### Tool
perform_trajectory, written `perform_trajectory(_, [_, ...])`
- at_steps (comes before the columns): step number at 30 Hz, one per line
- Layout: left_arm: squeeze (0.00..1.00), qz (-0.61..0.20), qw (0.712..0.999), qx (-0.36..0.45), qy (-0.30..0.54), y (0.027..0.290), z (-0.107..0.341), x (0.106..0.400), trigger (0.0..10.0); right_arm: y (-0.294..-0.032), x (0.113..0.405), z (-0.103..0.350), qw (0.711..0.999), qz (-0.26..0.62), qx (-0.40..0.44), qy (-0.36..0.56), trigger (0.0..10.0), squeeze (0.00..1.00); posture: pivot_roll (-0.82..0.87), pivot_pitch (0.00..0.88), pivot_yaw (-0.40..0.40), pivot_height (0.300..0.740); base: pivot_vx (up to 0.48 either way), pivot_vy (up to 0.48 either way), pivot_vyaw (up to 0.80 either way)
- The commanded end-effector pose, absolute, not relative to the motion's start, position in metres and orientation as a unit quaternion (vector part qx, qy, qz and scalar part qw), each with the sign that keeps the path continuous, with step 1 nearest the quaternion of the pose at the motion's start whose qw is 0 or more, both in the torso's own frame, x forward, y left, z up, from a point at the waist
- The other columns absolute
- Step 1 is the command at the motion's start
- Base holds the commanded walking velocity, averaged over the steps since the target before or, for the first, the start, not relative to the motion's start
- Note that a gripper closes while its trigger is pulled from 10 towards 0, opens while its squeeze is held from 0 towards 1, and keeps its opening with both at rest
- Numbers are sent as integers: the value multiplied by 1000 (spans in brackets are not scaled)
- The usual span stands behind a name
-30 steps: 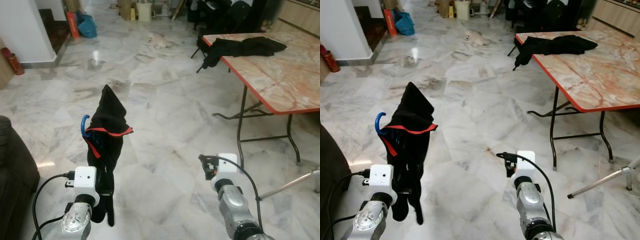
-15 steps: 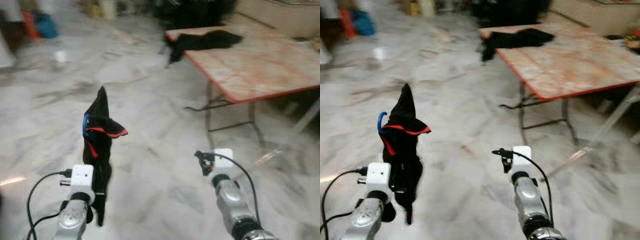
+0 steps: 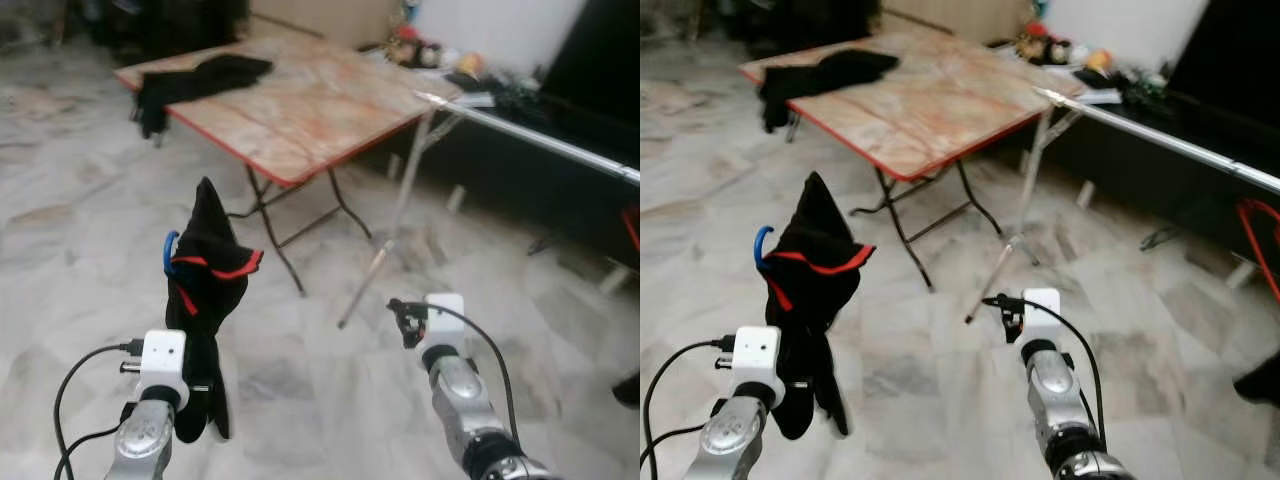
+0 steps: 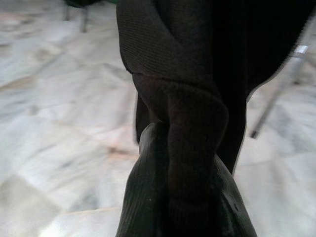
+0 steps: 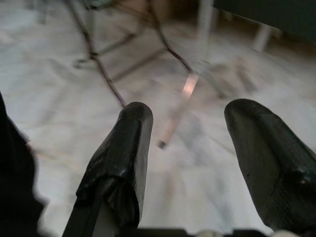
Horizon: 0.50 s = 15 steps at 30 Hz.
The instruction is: Hang hanger
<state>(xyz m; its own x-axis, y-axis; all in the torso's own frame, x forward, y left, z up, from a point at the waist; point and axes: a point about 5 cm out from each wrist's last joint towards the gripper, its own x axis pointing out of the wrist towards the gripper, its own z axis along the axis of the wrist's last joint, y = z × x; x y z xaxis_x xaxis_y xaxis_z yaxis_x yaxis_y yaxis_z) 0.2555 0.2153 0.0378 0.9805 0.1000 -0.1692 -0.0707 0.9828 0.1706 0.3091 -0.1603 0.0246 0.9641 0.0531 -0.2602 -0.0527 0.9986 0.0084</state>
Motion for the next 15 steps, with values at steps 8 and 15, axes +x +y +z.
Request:
perform_trajectory(8, [0,31,995,65,63,210,45,260,10000,-166,314,31,992,15,-6,124,10000,0,-8,54,-32,740,0,0,-800])
perform_trajectory(15, [0,29,996,64,61,209,46,261,10000,-165,314,31,992,16,-6,122,10000,0,-9,57,-27,740,0,0,-800])
